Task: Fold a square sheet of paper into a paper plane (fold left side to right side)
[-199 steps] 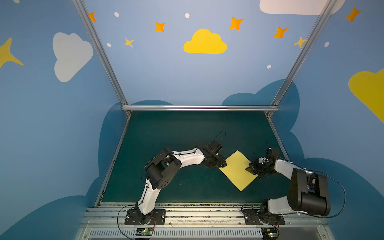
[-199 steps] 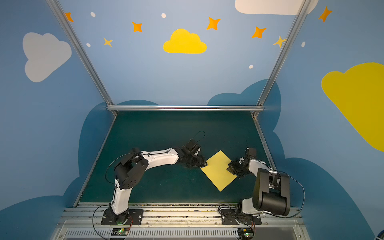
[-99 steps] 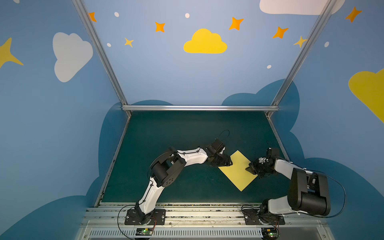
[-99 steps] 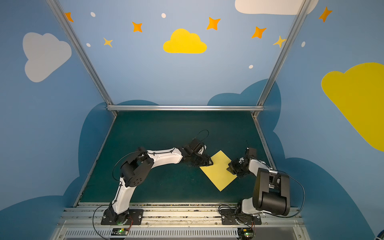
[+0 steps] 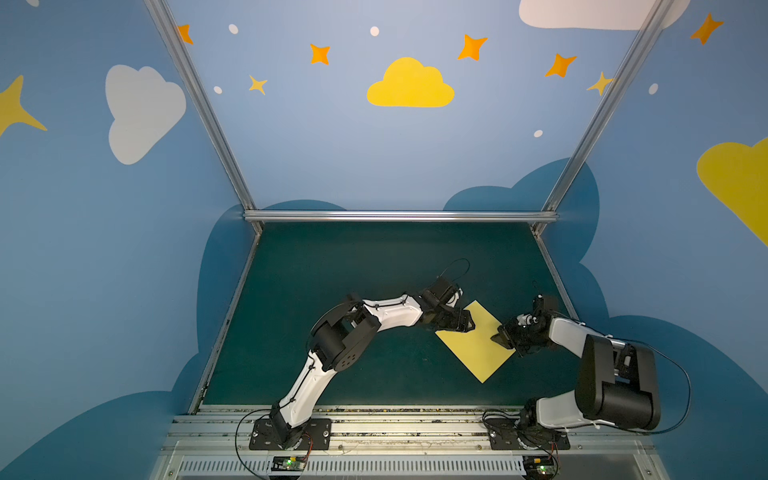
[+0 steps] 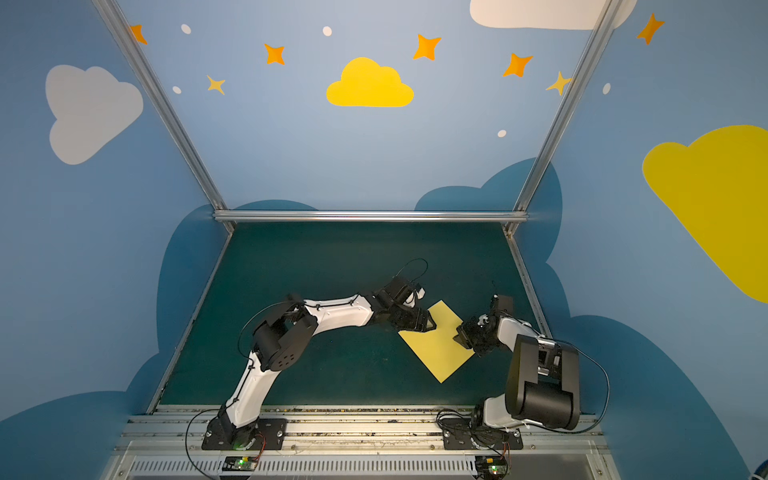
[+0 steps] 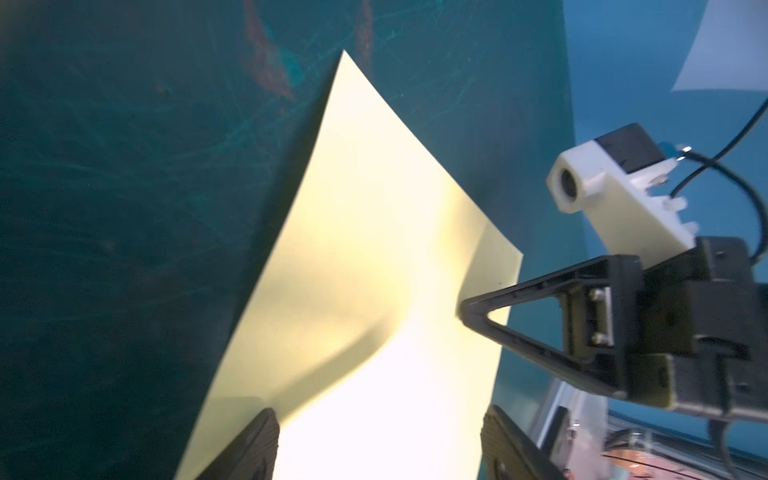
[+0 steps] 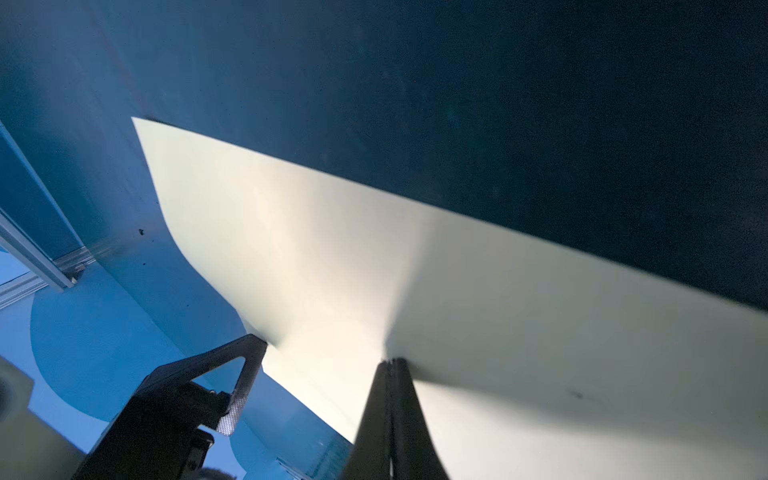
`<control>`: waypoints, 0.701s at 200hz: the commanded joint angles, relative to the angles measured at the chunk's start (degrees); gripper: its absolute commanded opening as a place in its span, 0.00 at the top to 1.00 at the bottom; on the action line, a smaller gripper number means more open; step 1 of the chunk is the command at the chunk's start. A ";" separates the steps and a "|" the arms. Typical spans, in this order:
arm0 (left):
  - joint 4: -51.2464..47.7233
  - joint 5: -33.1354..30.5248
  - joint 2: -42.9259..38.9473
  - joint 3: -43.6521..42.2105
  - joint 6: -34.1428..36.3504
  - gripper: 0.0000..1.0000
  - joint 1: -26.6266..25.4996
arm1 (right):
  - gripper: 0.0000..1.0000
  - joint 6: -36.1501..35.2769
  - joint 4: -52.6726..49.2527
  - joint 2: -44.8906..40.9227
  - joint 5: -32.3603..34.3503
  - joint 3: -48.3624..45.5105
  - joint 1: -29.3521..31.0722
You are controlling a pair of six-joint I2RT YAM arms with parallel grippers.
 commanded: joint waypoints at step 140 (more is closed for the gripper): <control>-14.19 4.26 7.94 11.61 9.98 0.21 0.90 | 1.00 -1.10 -1.87 3.94 3.35 -0.29 -0.06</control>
